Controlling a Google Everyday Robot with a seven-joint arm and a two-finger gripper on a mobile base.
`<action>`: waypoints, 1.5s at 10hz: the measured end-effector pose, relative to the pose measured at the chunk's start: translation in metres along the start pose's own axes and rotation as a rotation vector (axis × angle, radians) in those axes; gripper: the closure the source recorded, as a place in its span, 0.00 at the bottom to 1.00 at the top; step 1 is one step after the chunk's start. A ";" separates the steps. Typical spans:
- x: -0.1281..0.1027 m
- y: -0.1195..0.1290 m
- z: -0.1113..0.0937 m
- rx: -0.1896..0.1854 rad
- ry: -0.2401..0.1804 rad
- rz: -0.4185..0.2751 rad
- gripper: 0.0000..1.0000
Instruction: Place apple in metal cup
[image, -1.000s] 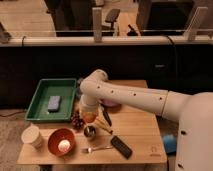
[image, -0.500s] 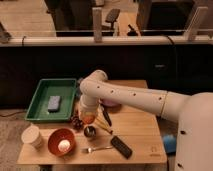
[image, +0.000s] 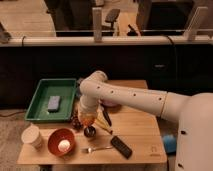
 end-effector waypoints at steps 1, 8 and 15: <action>-0.004 -0.003 0.000 0.002 -0.009 -0.005 1.00; -0.036 -0.013 -0.004 0.015 -0.054 -0.036 0.99; -0.042 -0.006 -0.003 0.022 -0.082 -0.012 0.34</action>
